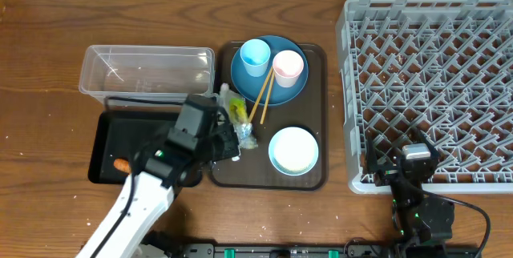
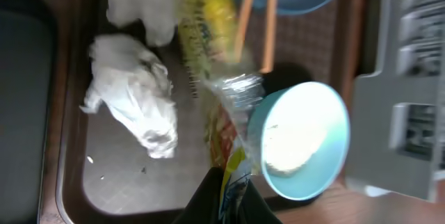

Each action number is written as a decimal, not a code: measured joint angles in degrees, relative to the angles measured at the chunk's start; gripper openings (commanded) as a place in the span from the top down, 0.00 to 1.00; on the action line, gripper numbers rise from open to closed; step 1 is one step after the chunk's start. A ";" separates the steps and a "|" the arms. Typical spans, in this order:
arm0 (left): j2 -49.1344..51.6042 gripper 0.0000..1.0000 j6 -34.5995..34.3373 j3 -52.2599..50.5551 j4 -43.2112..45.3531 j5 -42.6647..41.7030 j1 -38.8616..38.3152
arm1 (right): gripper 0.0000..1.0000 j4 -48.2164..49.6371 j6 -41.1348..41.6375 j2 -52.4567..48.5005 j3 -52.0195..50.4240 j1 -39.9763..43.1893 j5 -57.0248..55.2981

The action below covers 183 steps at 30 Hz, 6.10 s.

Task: Sort waste into correct bins and load items into the dishwasher rack
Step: 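Grasp the yellow snack wrapper on the brown tray with the left gripper, then lift the wrapper and drop it into the clear plastic bin, then reach the left gripper to the crumpled white tissue and grasp it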

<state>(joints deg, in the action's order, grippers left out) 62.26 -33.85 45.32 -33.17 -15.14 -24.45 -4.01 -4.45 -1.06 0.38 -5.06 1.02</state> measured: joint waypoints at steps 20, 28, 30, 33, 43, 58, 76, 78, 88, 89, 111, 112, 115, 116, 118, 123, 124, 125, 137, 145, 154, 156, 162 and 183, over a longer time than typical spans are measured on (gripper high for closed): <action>-9.22 0.94 0.00 0.00 7.61 29.31 0.02 | 0.01 -0.02 0.00 0.00 0.00 0.00 0.00; -1.53 0.93 -0.17 0.00 20.48 37.40 4.20 | 0.01 -0.02 0.00 0.00 0.00 0.00 0.00; 1.22 0.94 -0.81 0.00 22.99 38.01 6.05 | 0.01 -0.02 0.00 0.00 0.00 0.00 0.00; 5.62 0.94 -2.36 0.00 25.83 38.23 9.35 | 0.01 -0.02 0.00 0.00 0.00 0.00 0.00; 18.34 0.94 -7.10 0.00 31.93 32.57 20.02 | 0.01 0.00 0.00 0.00 0.00 0.00 0.00; 14.12 0.17 -7.74 0.02 29.22 18.43 23.69 | 0.01 0.00 0.00 0.00 0.00 0.00 0.00; 0.04 0.30 -4.81 0.28 -12.00 -8.52 22.67 | 0.01 0.00 0.00 0.00 0.00 0.00 0.00; 0.04 0.30 -4.44 0.28 -11.76 -8.52 21.57 | 0.01 0.00 0.00 0.00 0.00 0.00 0.00; 0.22 0.37 -3.58 0.28 -8.13 -3.96 11.52 | 0.01 0.00 0.00 0.00 0.00 0.00 0.00; 0.37 0.37 -3.58 0.28 -7.23 -3.15 10.10 | 0.01 -0.02 0.00 0.00 0.00 0.00 0.00; 22.73 0.36 -3.58 0.28 11.74 7.02 -0.52 | 0.01 0.00 0.00 0.00 0.00 0.00 0.00; 24.00 0.37 -3.58 0.28 12.24 7.02 -0.52 | 0.01 0.00 0.00 0.00 0.00 0.00 0.00; 26.43 0.37 -3.58 0.28 12.66 6.99 -0.52 | 0.01 0.00 0.00 0.00 0.00 0.00 0.00; 26.97 0.38 -3.58 0.28 12.66 6.99 -0.52 | 0.01 0.00 0.00 -0.02 0.00 0.00 0.00; 27.56 0.40 -3.58 0.28 12.66 6.99 -0.52 | 0.01 0.00 0.00 0.00 0.00 0.00 0.00; 27.65 0.50 -3.58 0.28 12.70 6.99 -0.55 | 0.01 0.00 0.00 0.00 0.00 0.00 0.00; 27.63 0.52 -3.54 0.28 12.72 7.02 -0.63 | 0.01 0.00 0.00 -0.02 0.00 0.00 0.00; 27.65 0.52 -3.45 0.28 12.72 7.04 -0.76 | 0.01 0.00 0.00 0.00 0.00 0.00 0.00; 27.65 0.53 -3.39 0.28 13.68 10.75 -4.44 | 0.01 0.00 0.00 0.00 0.00 0.00 0.00; 27.63 0.52 -3.41 0.22 15.19 14.29 -4.87 | 0.01 0.00 0.00 0.00 0.00 0.00 0.00; 27.67 0.52 -2.25 -1.49 17.68 15.15 -4.92 | 0.01 0.00 0.00 0.00 0.00 0.00 0.00; 27.67 0.52 -1.86 -1.49 17.88 15.17 -4.92 | 0.01 0.00 0.00 0.00 0.00 0.00 0.00; 27.71 0.53 -1.38 -1.49 17.90 15.17 -4.92 | 0.01 0.00 0.00 -0.02 0.00 0.00 -0.02; 32.26 0.78 -0.57 -1.01 21.38 16.70 -4.94 | 0.01 0.00 0.00 0.00 0.00 0.00 0.00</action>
<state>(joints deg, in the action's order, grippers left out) 94.52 -34.41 44.31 -11.79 1.56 -29.39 -4.01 -4.45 -1.06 0.38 -5.06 1.02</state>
